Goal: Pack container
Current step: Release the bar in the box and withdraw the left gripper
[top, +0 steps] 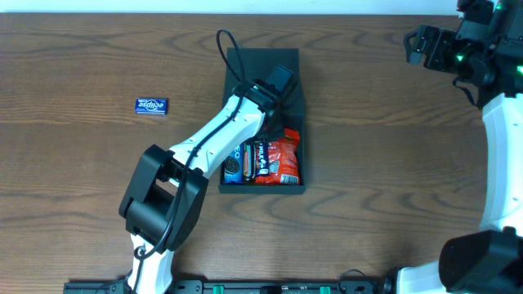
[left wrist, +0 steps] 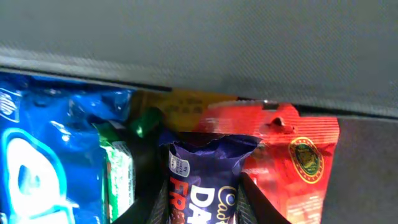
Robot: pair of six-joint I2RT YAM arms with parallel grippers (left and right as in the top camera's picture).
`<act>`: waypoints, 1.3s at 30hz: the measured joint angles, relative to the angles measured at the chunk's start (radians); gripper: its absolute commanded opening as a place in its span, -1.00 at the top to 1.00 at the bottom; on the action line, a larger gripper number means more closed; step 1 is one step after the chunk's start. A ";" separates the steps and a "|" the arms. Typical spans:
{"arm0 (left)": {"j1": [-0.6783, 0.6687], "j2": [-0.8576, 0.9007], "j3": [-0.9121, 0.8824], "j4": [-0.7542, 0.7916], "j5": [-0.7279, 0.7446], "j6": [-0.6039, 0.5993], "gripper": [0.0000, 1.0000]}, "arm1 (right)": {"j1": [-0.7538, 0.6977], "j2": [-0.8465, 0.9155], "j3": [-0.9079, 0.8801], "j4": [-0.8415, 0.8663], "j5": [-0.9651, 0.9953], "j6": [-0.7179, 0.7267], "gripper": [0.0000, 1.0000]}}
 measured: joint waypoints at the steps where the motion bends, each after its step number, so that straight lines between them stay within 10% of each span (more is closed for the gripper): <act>1: 0.002 0.000 0.000 0.000 -0.003 0.006 0.78 | 0.000 0.000 0.000 0.000 -0.002 0.000 -0.98; 10: 0.005 0.000 0.000 0.005 -0.007 0.049 -0.25 | 0.000 0.000 0.000 -0.003 -0.005 0.000 -0.99; 26: 0.039 -0.013 0.379 -0.195 -0.140 0.243 -0.50 | 0.000 0.000 0.000 -0.003 -0.006 0.000 -0.98; 39: 0.534 -0.026 0.345 -0.144 -0.170 0.343 -0.50 | 0.000 0.000 0.000 -0.003 -0.006 0.000 -0.98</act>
